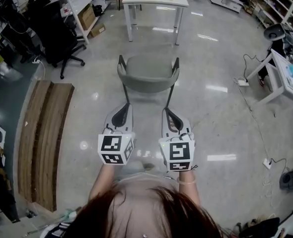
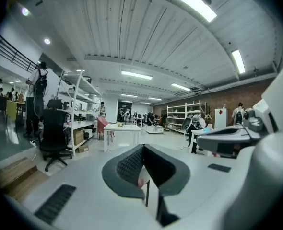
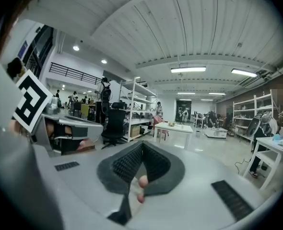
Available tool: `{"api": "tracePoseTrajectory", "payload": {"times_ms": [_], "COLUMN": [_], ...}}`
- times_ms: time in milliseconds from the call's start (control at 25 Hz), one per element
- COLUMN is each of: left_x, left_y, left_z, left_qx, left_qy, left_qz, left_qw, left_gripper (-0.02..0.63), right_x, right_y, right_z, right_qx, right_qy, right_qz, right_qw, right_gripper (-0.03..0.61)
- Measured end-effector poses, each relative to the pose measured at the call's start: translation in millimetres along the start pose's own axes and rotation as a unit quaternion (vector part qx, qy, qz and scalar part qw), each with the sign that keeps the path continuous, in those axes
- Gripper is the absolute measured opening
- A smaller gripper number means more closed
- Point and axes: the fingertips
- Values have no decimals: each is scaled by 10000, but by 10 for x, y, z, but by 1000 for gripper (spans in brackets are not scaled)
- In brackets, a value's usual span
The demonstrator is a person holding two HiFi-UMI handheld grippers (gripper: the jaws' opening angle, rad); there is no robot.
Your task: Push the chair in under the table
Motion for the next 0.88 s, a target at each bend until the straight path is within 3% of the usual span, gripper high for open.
{"api": "tracePoseTrajectory", "payload": {"times_ms": [360, 880], "left_x": [193, 1265], "left_y": [-182, -574], "left_z": [158, 334], "left_qx": [78, 270], "left_qy": [-228, -440], "left_qz": [37, 299], "left_qw": [9997, 9982], "left_gripper": [9, 9], "right_x": [350, 1319], "right_y": [66, 242], "right_z": [136, 477], "right_qx": [32, -116], "right_qy": [11, -296], "right_qz": [-191, -301], "right_qw": [9998, 9990], "right_gripper": [21, 23]}}
Point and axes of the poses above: the fingertips, and each gripper's own axes: x forward along the fingers, y to its right, z out of its underside, and after that the axes turned 13 degrees about y, right-handed
